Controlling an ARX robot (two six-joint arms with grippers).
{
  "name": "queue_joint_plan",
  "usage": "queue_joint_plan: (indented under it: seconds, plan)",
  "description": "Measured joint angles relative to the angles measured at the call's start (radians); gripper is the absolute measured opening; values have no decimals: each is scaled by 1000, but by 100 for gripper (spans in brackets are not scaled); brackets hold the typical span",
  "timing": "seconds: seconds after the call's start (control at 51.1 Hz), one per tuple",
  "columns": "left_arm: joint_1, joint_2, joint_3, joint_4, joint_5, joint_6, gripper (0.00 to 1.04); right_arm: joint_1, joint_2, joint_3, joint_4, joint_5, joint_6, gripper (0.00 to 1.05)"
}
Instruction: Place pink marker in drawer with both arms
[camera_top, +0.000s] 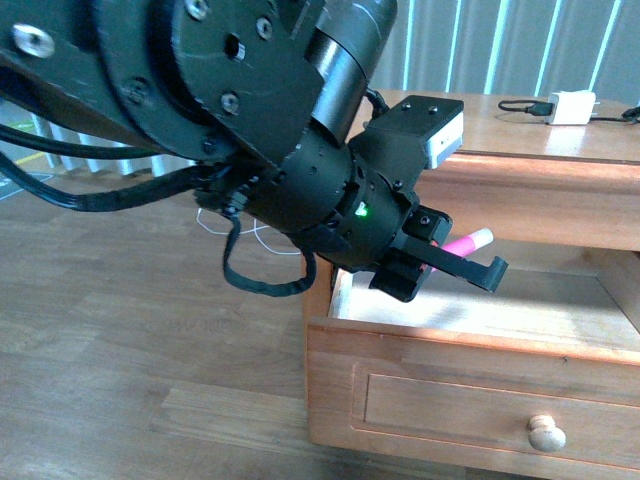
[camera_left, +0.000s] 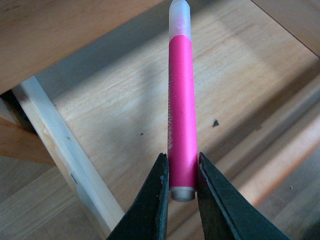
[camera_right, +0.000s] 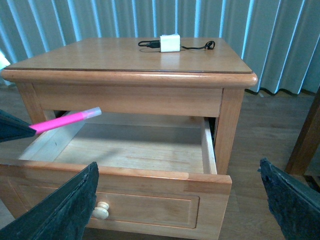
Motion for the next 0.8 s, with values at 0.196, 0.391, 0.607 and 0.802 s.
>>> queue_joint_plan:
  seconds: [0.196,0.391,0.607,0.802]
  plan:
    - [-15,114,118,-33,-13,-20,14,0,0,0,0,0,0,96]
    - [-28,177,173,-49,-26,-27,14,0,0,0,0,0,0,96]
    - [-29,187,170,-11,-57,-48,45,0,0,0,0,0,0,96]
    - [-17,131,99,52,-121,-42,74,0,0,0,0,0,0,96]
